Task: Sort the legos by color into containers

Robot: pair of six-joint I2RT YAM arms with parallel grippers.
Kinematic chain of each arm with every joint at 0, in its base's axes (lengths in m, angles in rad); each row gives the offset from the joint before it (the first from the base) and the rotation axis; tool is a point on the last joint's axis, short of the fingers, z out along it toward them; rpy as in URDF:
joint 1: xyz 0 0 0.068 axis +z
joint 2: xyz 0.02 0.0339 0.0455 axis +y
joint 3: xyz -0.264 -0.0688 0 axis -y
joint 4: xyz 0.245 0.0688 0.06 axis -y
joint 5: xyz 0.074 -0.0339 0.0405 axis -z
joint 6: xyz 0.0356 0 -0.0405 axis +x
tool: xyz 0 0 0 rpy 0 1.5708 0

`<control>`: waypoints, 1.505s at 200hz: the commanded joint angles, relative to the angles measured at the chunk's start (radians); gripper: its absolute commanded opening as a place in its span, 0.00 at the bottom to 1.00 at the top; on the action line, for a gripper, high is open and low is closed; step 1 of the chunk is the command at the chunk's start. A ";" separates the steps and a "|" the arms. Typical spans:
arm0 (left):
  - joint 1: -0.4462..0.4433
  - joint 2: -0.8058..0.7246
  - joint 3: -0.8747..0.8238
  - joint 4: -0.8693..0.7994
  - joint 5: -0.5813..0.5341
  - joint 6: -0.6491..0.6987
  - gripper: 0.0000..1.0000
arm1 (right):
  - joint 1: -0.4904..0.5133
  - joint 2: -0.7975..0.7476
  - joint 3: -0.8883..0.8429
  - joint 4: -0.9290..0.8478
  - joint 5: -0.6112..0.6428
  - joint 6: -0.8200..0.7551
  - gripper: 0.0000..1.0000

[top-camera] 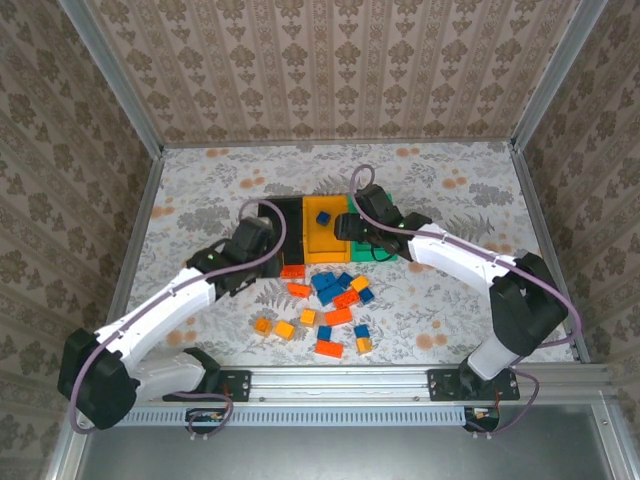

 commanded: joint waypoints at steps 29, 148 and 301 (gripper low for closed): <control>0.110 0.278 0.227 0.047 -0.005 0.113 0.24 | -0.003 -0.097 -0.125 0.006 -0.010 0.015 0.72; 0.137 0.459 0.428 0.025 0.046 0.110 0.75 | -0.001 -0.393 -0.394 -0.060 -0.092 -0.040 0.74; -0.044 -0.222 -0.066 0.010 -0.018 -0.060 1.00 | 0.501 -0.273 -0.437 -0.296 -0.115 -0.081 0.76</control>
